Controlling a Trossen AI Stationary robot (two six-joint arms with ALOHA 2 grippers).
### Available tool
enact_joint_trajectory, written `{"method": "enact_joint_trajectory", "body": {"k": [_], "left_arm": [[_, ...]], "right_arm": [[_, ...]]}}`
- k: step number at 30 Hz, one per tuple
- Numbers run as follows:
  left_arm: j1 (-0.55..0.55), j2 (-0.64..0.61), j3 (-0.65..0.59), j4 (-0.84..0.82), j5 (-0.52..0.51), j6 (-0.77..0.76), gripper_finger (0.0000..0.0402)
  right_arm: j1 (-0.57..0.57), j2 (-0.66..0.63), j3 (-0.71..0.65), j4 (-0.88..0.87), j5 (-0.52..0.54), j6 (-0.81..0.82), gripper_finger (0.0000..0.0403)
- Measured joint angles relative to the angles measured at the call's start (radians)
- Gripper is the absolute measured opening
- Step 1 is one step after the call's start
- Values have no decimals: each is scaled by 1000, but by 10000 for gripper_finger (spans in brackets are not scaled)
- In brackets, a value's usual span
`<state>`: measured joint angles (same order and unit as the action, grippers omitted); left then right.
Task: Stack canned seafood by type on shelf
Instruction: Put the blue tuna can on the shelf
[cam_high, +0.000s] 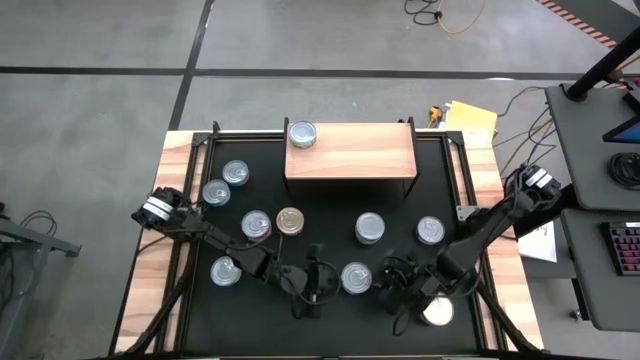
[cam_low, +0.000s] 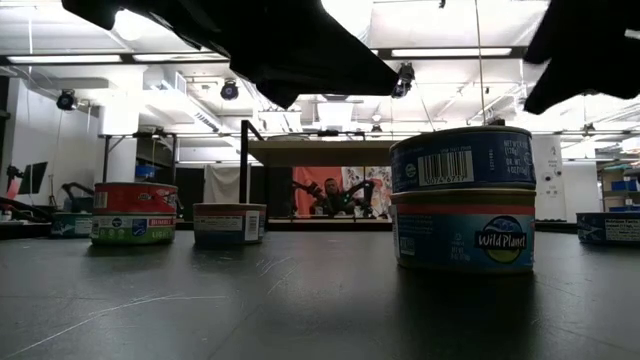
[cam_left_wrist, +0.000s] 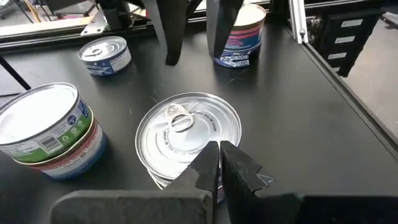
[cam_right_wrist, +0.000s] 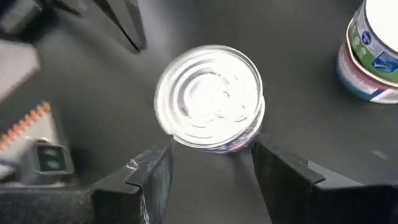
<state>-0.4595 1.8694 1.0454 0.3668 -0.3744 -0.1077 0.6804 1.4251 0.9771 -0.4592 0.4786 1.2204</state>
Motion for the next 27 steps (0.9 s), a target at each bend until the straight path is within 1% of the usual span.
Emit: {"method": "enact_joint_trajectory", "body": {"k": [5,11,18,22,27], "left_arm": [[0,0,0,0,0,82,0],[-5,0,0,0,0,123,0],[-5,13,0,19,0,119,0],[-5,73,12,84,20,114,0],[-3,147,67,88,18,107,0]], "right_arm": [[2,-4,0,0,2,107,201],[2,52,-4,0,-8,225,201],[2,82,-6,1,1,225,201],[1,82,-14,3,19,215,201],[0,82,-32,3,21,208,201]]}}
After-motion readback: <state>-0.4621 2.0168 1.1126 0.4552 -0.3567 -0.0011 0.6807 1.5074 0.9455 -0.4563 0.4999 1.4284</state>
